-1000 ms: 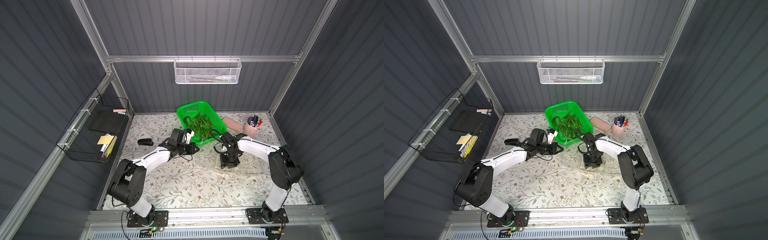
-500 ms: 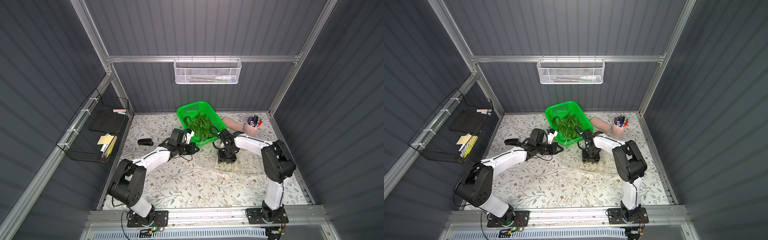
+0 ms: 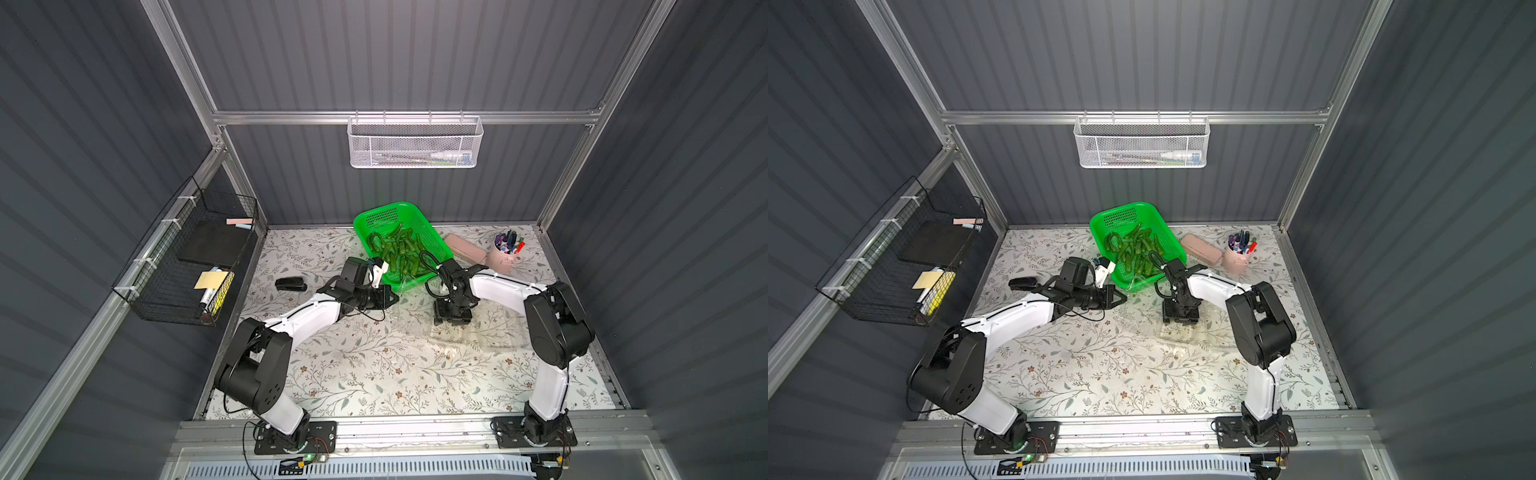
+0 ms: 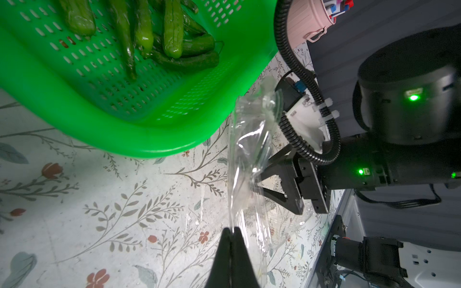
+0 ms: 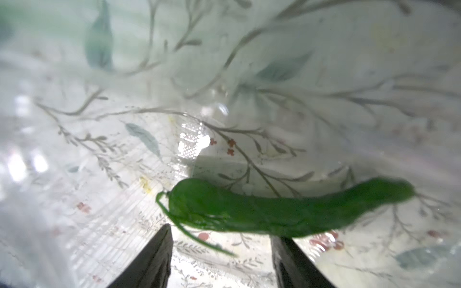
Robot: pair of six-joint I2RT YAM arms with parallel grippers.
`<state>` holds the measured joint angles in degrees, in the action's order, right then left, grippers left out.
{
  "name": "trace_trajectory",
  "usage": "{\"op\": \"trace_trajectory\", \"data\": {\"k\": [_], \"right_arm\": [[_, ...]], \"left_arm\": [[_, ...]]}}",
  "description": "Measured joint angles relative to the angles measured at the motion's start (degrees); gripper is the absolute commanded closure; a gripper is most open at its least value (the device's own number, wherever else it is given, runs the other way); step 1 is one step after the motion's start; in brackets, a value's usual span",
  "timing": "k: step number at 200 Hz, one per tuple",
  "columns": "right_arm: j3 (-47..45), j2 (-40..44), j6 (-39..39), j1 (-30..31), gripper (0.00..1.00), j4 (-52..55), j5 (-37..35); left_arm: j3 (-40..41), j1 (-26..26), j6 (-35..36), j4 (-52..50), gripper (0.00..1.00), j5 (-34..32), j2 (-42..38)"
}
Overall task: Take small green peppers out of containers
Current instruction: Pick up the green pepper from the packing box.
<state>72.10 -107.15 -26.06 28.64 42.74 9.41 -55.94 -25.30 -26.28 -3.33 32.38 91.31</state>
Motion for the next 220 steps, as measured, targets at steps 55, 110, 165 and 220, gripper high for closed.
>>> {"op": "trace_trajectory", "data": {"k": [55,110,165,220], "right_arm": [[0.39,2.38,2.12,-0.22,0.37,-1.97,-1.7],[-0.13,-1.73,4.52,-2.49,0.37,-5.38,-0.44],[-6.71,2.89,6.43,-1.03,0.36,-6.05,5.77],[-7.28,9.09,6.58,0.28,0.36,-2.51,3.08]], "left_arm": [[0.0,0.0,0.0,0.02,1.0,0.02,0.0],[-0.07,0.0,0.04,-0.13,1.0,0.02,0.0],[-0.17,0.0,0.42,-0.13,1.0,0.04,0.04],[-0.2,-0.04,0.42,-0.02,1.0,0.04,0.35]]}}
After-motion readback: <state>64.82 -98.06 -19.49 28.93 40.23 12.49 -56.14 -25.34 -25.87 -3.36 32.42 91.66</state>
